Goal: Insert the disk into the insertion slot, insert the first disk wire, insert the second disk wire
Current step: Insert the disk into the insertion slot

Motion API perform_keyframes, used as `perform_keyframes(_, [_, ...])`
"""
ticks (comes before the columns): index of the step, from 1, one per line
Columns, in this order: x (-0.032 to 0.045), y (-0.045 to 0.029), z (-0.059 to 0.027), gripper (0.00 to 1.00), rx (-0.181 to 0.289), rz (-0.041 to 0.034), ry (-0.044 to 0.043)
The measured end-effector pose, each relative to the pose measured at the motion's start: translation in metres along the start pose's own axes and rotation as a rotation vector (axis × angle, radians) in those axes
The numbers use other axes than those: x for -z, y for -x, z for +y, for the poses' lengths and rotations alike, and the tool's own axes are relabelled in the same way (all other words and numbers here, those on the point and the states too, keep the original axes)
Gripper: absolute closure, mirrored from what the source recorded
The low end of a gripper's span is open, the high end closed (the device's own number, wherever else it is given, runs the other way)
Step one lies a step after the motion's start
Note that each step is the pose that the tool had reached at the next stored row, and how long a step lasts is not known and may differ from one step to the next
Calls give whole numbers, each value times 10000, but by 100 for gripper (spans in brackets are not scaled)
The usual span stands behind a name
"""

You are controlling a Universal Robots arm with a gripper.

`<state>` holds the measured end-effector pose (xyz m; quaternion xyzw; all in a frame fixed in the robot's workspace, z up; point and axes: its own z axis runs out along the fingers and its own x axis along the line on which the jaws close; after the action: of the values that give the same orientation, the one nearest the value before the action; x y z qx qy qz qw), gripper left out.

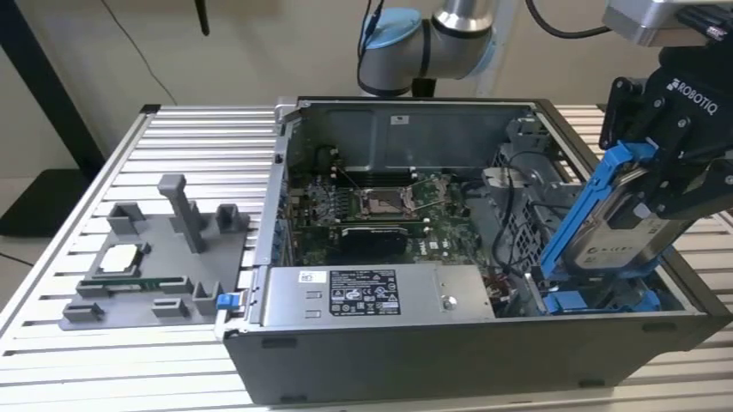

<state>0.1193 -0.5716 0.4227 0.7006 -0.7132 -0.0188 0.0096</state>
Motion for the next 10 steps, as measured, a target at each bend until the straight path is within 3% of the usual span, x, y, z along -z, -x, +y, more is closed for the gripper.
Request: perform_keyframes(10, [-119,-15,-4,100,-4,-19,3])
